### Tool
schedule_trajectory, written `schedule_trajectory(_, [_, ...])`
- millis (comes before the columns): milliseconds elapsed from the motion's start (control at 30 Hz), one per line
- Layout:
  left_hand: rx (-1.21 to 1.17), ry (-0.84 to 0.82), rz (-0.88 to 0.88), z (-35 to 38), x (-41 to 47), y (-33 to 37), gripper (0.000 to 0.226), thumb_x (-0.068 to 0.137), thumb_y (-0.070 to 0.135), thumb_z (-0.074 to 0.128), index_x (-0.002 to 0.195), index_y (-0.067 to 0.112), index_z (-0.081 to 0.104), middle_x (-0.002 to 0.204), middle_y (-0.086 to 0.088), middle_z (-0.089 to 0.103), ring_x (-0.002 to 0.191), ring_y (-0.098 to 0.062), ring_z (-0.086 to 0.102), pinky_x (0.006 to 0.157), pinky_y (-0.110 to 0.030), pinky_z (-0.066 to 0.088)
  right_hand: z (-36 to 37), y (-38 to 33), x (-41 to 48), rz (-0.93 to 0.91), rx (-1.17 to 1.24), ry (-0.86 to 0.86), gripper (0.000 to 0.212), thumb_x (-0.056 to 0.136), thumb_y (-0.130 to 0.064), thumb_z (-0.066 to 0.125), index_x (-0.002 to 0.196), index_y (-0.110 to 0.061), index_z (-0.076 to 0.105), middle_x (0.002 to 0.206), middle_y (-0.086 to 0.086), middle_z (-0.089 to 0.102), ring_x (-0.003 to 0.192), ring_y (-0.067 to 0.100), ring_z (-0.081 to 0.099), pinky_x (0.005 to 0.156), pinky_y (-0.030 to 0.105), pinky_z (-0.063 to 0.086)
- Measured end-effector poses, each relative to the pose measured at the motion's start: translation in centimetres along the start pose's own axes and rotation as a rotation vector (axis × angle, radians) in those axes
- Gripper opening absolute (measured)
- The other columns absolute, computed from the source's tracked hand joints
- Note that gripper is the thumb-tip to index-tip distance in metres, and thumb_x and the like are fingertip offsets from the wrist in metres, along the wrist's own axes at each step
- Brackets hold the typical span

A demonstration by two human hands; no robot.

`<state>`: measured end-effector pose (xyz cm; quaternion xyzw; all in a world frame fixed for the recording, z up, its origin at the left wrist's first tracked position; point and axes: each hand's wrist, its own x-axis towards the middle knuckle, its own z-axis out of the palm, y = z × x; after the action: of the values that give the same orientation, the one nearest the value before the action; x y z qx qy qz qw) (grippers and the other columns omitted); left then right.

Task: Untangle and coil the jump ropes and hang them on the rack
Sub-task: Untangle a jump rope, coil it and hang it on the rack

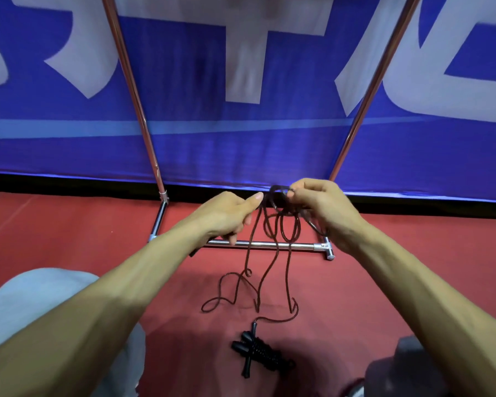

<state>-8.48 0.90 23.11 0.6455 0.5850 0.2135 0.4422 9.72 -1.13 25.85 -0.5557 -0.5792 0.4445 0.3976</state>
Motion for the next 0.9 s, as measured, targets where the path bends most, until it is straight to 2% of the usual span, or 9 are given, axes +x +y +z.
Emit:
schedule_trajectory(167, [0.074, 0.228, 0.002, -2.1, 0.2, -0.1, 0.026, 0.097, 0.021, 0.045, 0.079, 0.011, 0.059, 0.061, -0.004, 0.061, 0.039, -0.015, 0.057, 0.047, -0.024, 0.039, -1.9, -0.3, 0.5, 0.081, 0.262, 0.238, 0.015, 0.083, 0.005, 0.045, 0.076, -0.008, 0.051, 0.059, 0.004, 0.055, 0.048, 0.011, 0.057, 0.051, 0.019, 0.045])
schedule_trajectory(267, [0.052, 0.317, 0.001, -3.0, 0.2, -0.1, 0.025, 0.094, 0.014, 0.040, 0.078, 0.011, 0.058, 0.062, -0.006, 0.062, 0.048, -0.021, 0.059, 0.048, -0.024, 0.040, -2.2, 0.1, 0.5, 0.146, 0.245, 0.313, 0.017, 0.082, 0.003, 0.044, 0.071, -0.010, 0.050, 0.056, 0.003, 0.055, 0.043, 0.011, 0.053, 0.047, 0.020, 0.041])
schedule_trajectory(367, [-0.017, 0.390, -0.009, -3.7, 0.4, 0.0, 0.026, 0.094, 0.018, 0.040, 0.074, 0.012, 0.055, 0.058, -0.009, 0.056, 0.054, -0.026, 0.057, 0.054, -0.027, 0.043, -2.2, 0.6, 0.9, 0.173, 0.184, 0.343, 0.012, 0.080, -0.002, 0.049, 0.076, -0.007, 0.059, 0.064, 0.007, 0.056, 0.054, 0.017, 0.049, 0.053, 0.024, 0.039])
schedule_trajectory(500, [0.059, 0.536, 0.019, -5.3, 0.1, 0.4, 0.037, 0.098, 0.040, 0.046, 0.071, 0.014, 0.048, 0.054, -0.009, 0.056, 0.047, -0.020, 0.054, 0.055, -0.028, 0.041, -2.2, 0.6, 0.9, 0.162, 0.169, 0.335, 0.016, 0.083, -0.010, 0.055, 0.086, -0.003, 0.069, 0.070, 0.008, 0.057, 0.056, 0.014, 0.053, 0.045, 0.014, 0.043])
schedule_trajectory(600, [0.258, 0.573, -0.006, -6.1, 0.2, -0.1, 0.031, 0.099, 0.039, 0.046, 0.089, 0.012, 0.059, 0.078, -0.009, 0.067, 0.077, -0.026, 0.067, 0.077, -0.035, 0.047, -1.8, 0.5, 0.8, 0.076, 0.057, 0.203, 0.013, 0.089, -0.007, 0.057, 0.086, -0.004, 0.069, 0.068, 0.003, 0.059, 0.054, 0.005, 0.052, 0.050, 0.012, 0.039])
schedule_trajectory(667, [0.504, 0.549, -0.026, -5.8, 0.3, -0.3, 0.026, 0.098, 0.035, 0.048, 0.110, 0.017, 0.063, 0.114, -0.011, 0.063, 0.110, -0.032, 0.058, 0.094, -0.041, 0.042, -1.1, 0.4, 0.5, 0.046, -0.009, 0.088, 0.012, 0.089, -0.003, 0.057, 0.086, -0.004, 0.068, 0.075, 0.006, 0.063, 0.064, 0.010, 0.053, 0.058, 0.017, 0.039])
schedule_trajectory(700, [0.508, 0.522, 0.028, -5.3, 0.3, -0.1, 0.028, 0.098, 0.034, 0.049, 0.118, 0.018, 0.061, 0.121, -0.010, 0.060, 0.116, -0.030, 0.055, 0.098, -0.041, 0.040, -0.7, 0.4, 0.4, 0.031, -0.036, 0.048, 0.013, 0.088, 0.000, 0.057, 0.083, -0.005, 0.068, 0.079, 0.008, 0.065, 0.067, 0.011, 0.054, 0.062, 0.020, 0.041])
schedule_trajectory(800, [0.060, 0.285, 0.215, -2.6, -0.5, 1.2, 0.021, 0.097, 0.035, 0.054, 0.104, 0.019, 0.066, 0.099, -0.001, 0.071, 0.089, -0.017, 0.066, 0.084, -0.032, 0.050, 0.2, 0.3, 0.1, -0.011, -0.100, -0.037, 0.012, 0.087, -0.001, 0.061, 0.079, -0.006, 0.068, 0.082, 0.009, 0.067, 0.069, 0.012, 0.057, 0.067, 0.024, 0.045])
schedule_trajectory(900, [0.003, 0.092, 0.237, 0.0, -1.2, 1.9, 0.026, 0.089, 0.047, 0.062, 0.096, 0.023, 0.067, 0.085, -0.005, 0.072, 0.074, -0.020, 0.069, 0.069, -0.030, 0.049, 0.8, 0.4, 0.0, -0.065, -0.187, -0.099, 0.007, 0.086, -0.004, 0.063, 0.084, 0.001, 0.068, 0.075, 0.012, 0.064, 0.067, 0.010, 0.057, 0.067, 0.024, 0.048])
